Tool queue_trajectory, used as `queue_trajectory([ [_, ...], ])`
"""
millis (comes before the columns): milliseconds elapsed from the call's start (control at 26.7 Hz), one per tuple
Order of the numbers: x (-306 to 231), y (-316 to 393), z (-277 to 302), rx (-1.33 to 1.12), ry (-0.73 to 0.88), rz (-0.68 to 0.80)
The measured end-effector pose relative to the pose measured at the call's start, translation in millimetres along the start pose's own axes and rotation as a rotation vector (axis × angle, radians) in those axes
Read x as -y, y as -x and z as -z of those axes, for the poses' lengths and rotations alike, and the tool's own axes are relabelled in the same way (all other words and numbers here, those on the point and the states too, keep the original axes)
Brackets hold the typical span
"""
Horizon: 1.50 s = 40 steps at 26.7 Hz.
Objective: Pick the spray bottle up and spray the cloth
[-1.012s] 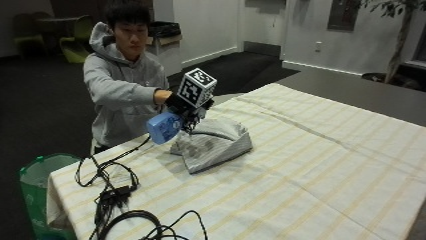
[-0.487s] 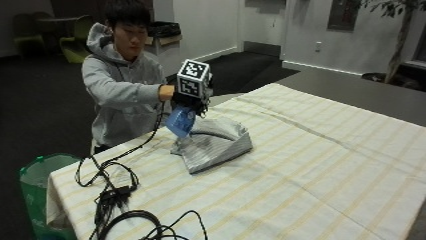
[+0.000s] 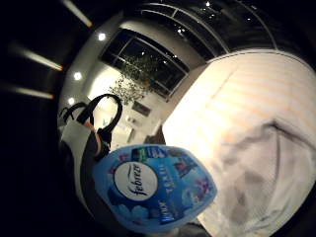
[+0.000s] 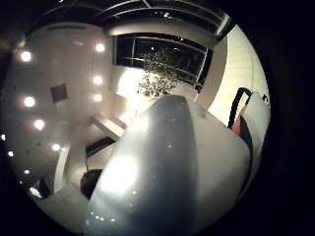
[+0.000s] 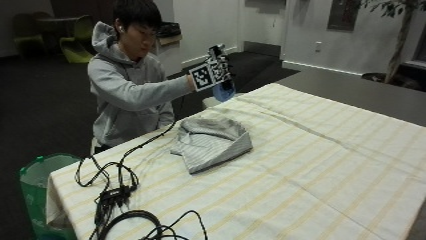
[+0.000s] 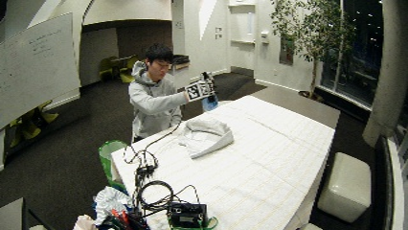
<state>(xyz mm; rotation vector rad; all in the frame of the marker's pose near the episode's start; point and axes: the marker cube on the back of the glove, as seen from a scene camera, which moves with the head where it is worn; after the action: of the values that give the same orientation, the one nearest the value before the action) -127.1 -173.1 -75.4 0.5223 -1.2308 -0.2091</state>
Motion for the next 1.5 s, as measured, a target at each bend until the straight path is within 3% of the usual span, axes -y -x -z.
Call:
queue_trajectory([
  [337, 2, -60, -115, 0.051, 0.105, -0.028],
  [525, -34, -102, -142, -0.072, 0.433, -0.029],
  [749, -22, -117, -176, -0.055, 0.319, -0.032],
  [1012, -30, -108, -159, -0.068, 0.447, -0.054],
  [1499, -61, -87, -76, -0.190, 0.388, -0.026],
])
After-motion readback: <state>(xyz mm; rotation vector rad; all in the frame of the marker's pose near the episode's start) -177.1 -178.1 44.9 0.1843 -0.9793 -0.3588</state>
